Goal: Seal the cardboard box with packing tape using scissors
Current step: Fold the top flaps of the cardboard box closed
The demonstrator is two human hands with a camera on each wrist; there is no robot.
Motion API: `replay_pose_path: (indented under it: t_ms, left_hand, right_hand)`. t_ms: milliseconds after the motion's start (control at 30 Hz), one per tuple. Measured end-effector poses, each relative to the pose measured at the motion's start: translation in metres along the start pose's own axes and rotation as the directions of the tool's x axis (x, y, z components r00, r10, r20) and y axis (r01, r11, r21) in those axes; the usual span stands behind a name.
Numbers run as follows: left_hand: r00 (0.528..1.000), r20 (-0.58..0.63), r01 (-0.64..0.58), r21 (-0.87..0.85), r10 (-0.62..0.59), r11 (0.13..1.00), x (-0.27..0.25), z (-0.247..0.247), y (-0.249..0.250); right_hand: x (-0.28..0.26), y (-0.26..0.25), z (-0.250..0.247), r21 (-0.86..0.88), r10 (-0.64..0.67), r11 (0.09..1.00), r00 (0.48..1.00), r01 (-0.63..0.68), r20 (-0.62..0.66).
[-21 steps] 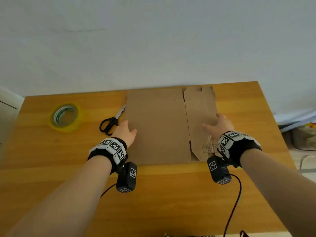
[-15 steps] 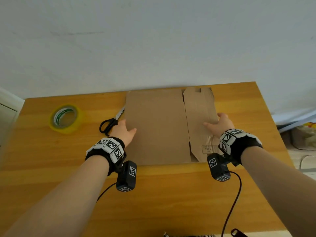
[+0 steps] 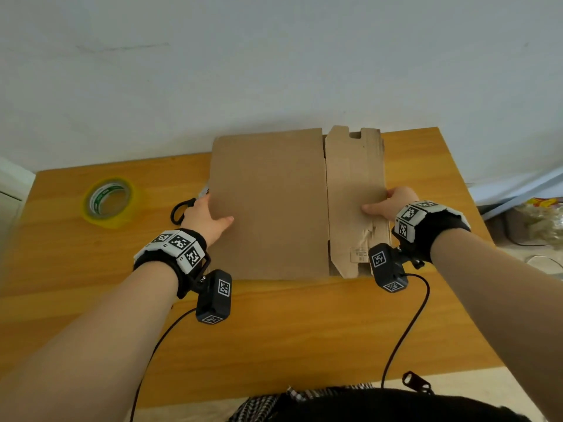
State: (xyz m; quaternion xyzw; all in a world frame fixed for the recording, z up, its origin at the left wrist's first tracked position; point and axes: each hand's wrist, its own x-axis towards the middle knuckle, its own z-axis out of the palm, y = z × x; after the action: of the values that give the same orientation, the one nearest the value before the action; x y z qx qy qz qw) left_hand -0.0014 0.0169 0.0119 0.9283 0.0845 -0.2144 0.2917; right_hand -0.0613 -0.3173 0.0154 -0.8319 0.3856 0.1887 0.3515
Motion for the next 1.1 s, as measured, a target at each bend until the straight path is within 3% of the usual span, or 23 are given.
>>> replay_pose_path:
  t_ms: [300, 533, 733, 967, 1100]
  left_hand:
    - [0.985, -0.169, -0.05, -0.082, 0.035, 0.995, -0.012, -0.026, 0.021]
    - [0.973, -0.227, -0.095, -0.186, 0.051, 0.978, -0.012, -0.048, 0.033]
    - [0.936, -0.347, -0.164, -0.282, 0.059, 0.945, -0.014, -0.066, 0.05]
    - [0.87, -0.48, -0.302, -0.339, 0.112, 0.891, -0.021, -0.084, 0.073]
    - [0.862, -0.495, -0.311, -0.347, 0.109, 0.885, -0.029, -0.089, 0.084]
  right_hand:
    - [-0.02, -0.021, -0.023, -0.059, -0.142, 0.989, 0.973, 0.133, -0.182]
    - [-0.028, -0.036, -0.03, 0.071, -0.185, 0.975, 0.949, 0.21, -0.255]
    - [-0.035, -0.048, -0.036, 0.156, -0.217, 0.95, 0.933, 0.269, -0.287]
    - [-0.048, -0.064, -0.048, 0.32, -0.289, 0.857, 0.891, 0.404, -0.349]
    - [-0.062, -0.079, -0.055, 0.42, -0.3, 0.773, 0.857, 0.476, -0.418]
